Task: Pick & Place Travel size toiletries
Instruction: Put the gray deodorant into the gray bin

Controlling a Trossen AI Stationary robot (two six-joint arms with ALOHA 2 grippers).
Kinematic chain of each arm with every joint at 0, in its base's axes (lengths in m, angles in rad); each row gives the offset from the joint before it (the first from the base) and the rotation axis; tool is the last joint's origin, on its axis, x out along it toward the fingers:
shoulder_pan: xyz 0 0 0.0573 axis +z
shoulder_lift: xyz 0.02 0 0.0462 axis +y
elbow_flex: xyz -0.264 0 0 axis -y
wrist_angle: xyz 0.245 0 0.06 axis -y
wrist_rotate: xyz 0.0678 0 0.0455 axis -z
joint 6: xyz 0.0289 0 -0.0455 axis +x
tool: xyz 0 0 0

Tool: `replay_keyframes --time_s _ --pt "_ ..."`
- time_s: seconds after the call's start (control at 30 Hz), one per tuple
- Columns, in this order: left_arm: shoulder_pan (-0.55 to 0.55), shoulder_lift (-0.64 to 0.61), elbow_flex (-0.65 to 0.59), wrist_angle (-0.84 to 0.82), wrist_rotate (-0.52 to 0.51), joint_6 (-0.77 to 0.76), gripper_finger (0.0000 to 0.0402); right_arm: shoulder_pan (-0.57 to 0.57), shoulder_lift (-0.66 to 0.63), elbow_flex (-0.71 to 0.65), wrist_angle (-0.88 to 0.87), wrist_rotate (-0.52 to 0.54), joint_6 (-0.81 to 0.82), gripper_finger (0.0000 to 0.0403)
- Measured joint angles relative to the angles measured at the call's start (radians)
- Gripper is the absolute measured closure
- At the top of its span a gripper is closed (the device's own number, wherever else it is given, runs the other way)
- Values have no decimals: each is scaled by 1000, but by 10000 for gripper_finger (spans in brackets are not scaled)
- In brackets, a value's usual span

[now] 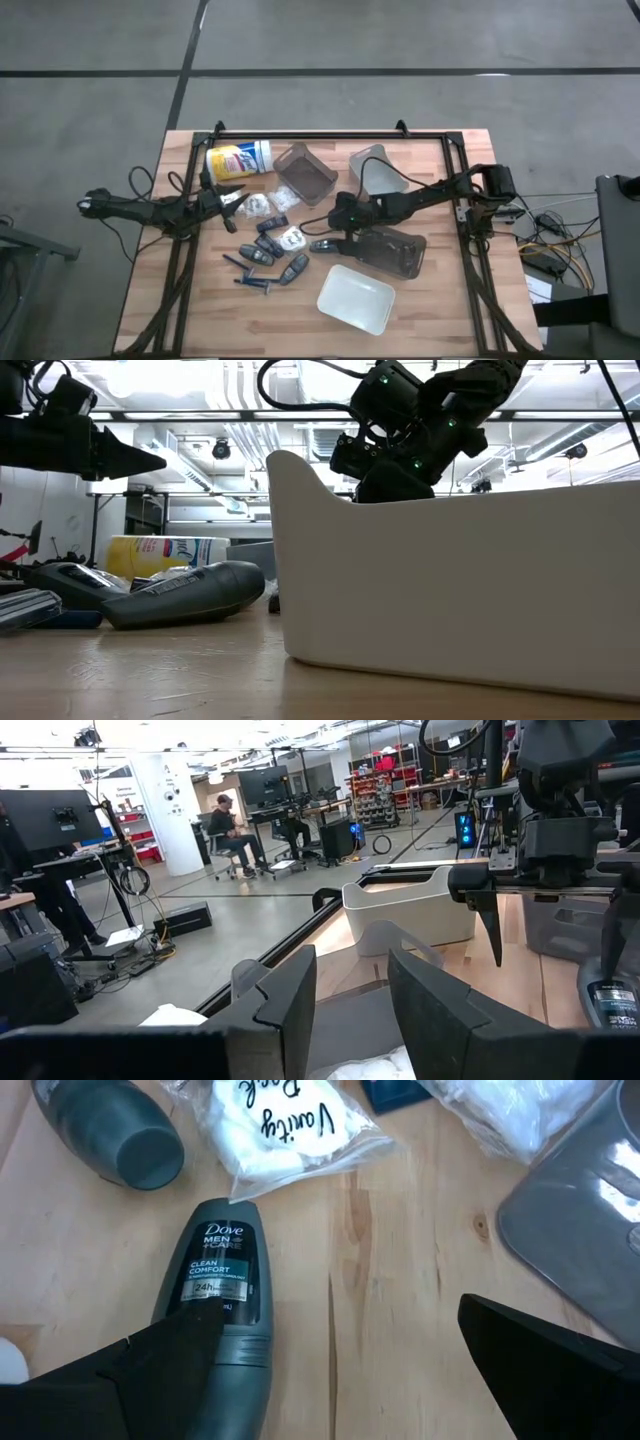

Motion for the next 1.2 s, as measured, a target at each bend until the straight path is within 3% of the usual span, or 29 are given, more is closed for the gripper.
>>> replay_keyframes --time_s 0.53,0.9,1.2 --pt "0 0 0 0 0 0 268 5 30 76 -27 -12 74 3" --pt "0 5 0 0 5 0 268 33 143 219 -161 -46 5 3" --pt "0 6 0 0 10 0 268 64 138 285 -247 -41 -24 3"
